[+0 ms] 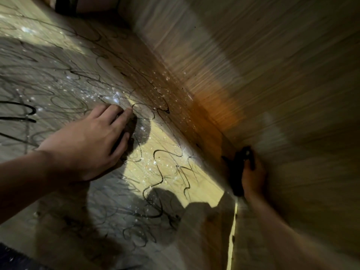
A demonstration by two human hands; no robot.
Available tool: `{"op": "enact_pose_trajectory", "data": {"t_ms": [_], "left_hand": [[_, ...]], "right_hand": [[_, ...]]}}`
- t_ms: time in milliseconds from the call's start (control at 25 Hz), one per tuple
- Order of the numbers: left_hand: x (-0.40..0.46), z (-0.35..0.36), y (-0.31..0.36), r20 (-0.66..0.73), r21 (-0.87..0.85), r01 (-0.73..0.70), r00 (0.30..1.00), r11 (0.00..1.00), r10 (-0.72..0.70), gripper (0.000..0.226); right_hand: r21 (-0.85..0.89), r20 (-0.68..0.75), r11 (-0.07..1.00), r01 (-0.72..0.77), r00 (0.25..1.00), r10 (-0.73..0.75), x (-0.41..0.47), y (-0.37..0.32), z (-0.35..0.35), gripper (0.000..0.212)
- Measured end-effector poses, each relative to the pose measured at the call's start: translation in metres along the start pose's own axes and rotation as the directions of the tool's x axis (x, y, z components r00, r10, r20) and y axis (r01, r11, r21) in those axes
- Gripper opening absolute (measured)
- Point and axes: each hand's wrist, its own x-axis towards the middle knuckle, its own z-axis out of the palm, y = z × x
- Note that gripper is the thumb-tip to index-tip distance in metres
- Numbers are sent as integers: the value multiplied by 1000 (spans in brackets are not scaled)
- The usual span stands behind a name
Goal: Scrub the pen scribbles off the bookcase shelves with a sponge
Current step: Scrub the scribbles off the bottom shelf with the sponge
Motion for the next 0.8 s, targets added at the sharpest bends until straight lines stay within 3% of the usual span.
{"op": "enact_pose_trajectory", "data": {"t_ms": [80,160,280,400,520,560,640,720,800], "left_hand": [[0,-1,0,2,16,-13,1000,1000,13,70],[1,0,2,5,16,16,1000,1000,-16,70],[2,4,1,-12,7,24,1000,1000,-24,71],[0,3,0,-23,23,45,999,999,-44,72],[3,3,1,-6,36,44,999,998,-43,70],[3,3,1,4,34,38,999,999,-38,70],[2,2,1,-1,23,25,1000,999,-25,71],[1,1,1,-22,8,6,1000,1000,-6,72],[-1,0,3,-38,-10,-5,999,1000,5,71]], "right_hand": [[-173,161,985,10,987,18,-20,8,17,37],[-231,172,973,9,985,32,-33,4,31,42],[-14,120,996,-91,989,92,-55,-33,56,48],[209,176,978,5,984,-43,-80,-95,82,44],[460,-22,888,-7,1000,19,-49,-111,80,37],[470,-98,883,-10,993,64,-34,-97,69,37],[354,-126,933,-66,985,118,-14,-54,49,38],[9,-30,988,-157,987,157,-14,-16,41,37],[-265,49,956,-124,989,142,-12,-8,48,37]]}}
